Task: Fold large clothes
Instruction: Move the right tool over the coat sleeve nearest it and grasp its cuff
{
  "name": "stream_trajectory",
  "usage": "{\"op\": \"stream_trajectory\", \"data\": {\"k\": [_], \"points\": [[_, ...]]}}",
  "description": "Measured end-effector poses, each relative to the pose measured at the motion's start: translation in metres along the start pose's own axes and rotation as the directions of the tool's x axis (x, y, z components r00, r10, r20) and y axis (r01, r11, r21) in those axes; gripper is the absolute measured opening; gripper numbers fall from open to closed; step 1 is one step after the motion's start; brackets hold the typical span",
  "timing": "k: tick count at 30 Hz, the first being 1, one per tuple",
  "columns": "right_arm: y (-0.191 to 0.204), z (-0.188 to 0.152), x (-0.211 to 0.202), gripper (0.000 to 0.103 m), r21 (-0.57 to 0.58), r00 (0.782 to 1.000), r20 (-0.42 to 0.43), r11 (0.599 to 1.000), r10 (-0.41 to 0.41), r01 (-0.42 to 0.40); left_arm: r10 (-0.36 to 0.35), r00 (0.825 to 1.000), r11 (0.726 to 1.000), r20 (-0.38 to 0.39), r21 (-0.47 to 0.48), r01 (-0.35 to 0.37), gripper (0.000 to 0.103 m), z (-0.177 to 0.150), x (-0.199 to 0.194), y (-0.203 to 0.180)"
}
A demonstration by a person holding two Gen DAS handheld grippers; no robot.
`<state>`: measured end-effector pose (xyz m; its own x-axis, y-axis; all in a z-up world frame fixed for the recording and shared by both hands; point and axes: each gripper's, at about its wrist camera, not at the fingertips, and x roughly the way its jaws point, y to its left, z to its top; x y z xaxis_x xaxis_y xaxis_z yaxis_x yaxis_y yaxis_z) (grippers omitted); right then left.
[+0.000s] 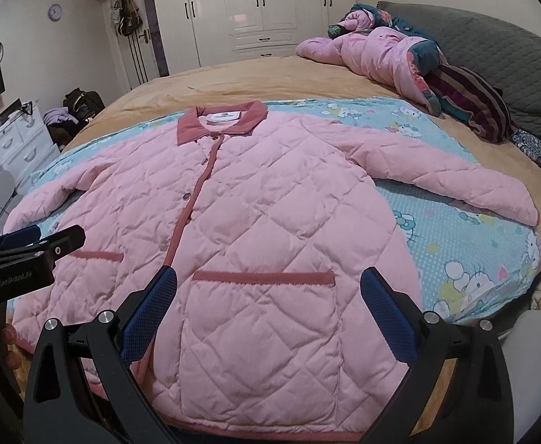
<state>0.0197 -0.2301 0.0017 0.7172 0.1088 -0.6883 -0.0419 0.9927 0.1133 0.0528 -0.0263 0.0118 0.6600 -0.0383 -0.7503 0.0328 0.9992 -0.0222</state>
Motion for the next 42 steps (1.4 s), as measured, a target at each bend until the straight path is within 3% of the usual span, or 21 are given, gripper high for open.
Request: {"op": "stream_trajectory", "data": {"k": [10, 24, 36, 42], "points": [[-0.018, 0.030, 0.020, 0.099, 0.032, 1.000, 0.012, 0.999, -0.024, 0.024, -0.031, 1.000, 1.000, -0.002, -0.006, 0.031, 0.094, 0.037, 0.019, -0.013], [-0.071, 0.066, 0.061, 0.099, 0.136, 0.995, -0.002, 0.986, -0.098, 0.098, -0.040, 0.999, 0.999, -0.034, 0.005, 0.040, 0.094, 0.080, 0.062, -0.034], [-0.129, 0.083, 0.097, 0.099, 0.238, 0.985, -0.033, 0.955, -0.172, 0.175, -0.043, 0.995, 0.999, -0.089, 0.011, 0.044, 0.094, 0.105, 0.107, -0.047], [-0.170, 0.087, 0.116, 0.099, 0.340, 0.977, -0.070, 0.916, -0.202, 0.214, -0.044, 0.993, 0.999, -0.110, 0.010, 0.045, 0.094, 0.116, 0.125, -0.050]]}}
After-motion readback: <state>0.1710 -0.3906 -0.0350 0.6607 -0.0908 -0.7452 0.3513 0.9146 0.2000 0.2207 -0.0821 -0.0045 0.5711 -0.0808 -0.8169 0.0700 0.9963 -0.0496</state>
